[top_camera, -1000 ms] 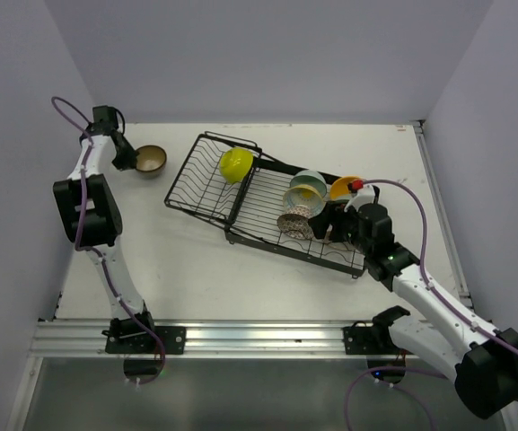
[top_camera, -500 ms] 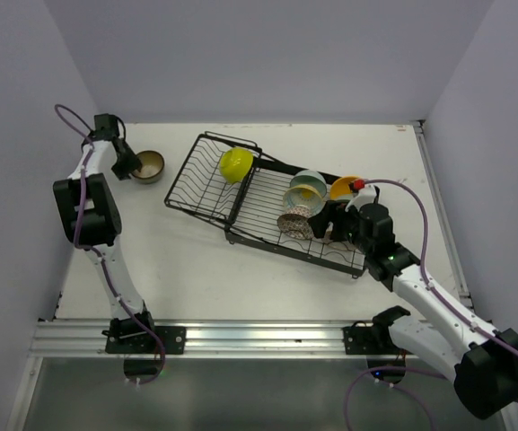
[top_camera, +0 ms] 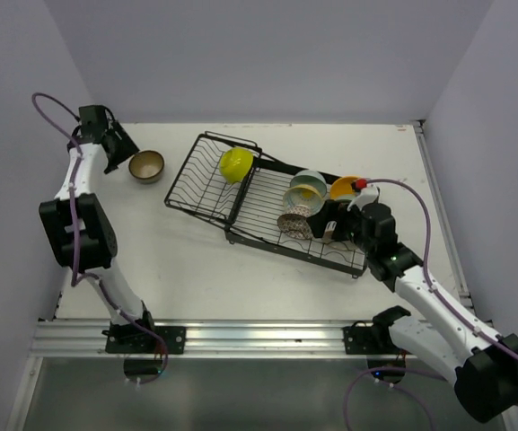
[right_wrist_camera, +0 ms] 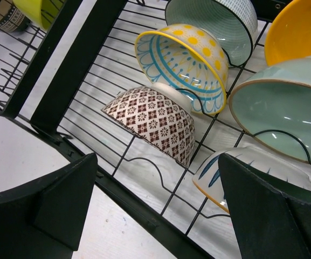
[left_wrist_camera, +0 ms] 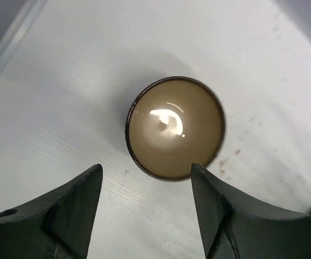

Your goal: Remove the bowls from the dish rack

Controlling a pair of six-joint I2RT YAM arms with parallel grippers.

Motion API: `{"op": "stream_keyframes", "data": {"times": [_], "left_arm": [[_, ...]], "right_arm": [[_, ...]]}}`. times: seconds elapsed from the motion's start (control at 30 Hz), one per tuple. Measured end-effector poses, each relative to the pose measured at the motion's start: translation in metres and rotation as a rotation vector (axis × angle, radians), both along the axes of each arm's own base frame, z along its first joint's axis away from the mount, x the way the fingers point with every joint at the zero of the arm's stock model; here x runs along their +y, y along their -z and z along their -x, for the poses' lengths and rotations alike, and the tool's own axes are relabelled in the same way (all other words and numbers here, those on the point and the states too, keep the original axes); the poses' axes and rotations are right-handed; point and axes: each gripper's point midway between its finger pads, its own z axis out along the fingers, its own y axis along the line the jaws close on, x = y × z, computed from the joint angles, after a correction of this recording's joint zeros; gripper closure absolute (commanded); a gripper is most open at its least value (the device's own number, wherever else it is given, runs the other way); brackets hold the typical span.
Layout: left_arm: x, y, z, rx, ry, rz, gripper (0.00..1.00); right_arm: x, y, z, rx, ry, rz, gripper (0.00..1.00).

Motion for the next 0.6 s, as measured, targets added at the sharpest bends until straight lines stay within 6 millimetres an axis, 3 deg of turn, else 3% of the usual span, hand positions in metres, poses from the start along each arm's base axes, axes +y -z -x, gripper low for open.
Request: {"op": "stream_keyframes", "data": {"times": [0.07, 0.23, 0.33, 0.43, 0.5, 0.6], "left_arm": [[0.000, -0.037, 0.004, -0.099, 0.000, -0.025, 0.21], [-0.018, -0.130, 0.043, -0.373, 0.046, -0.058, 0.00], [-0.036, -0.170, 0.065, -0.514, 0.096, -0.084, 0.00], [-0.069, -0.185, 0.078, -0.590, 0.185, -0.109, 0.00], [-0.099, -0.181, 0.086, -0.610, 0.274, -0.112, 0.00], [-0.146, -0.160, 0.109, -0.626, 0.426, -0.115, 0.00]], "right_arm": [[0.000, -0.003, 0.000, 0.005, -0.001, 0.003, 0.01], [0.005, -0.032, -0.008, -0.030, -0.007, -0.016, 0.01], [0.011, -0.054, -0.020, -0.056, -0.009, -0.037, 0.01], [0.024, -0.067, -0.034, -0.048, -0.026, -0.074, 0.07], [0.037, -0.072, -0.046, -0.033, -0.043, -0.116, 0.11], [0.060, -0.075, -0.063, 0.001, -0.079, -0.201, 0.14]]}}
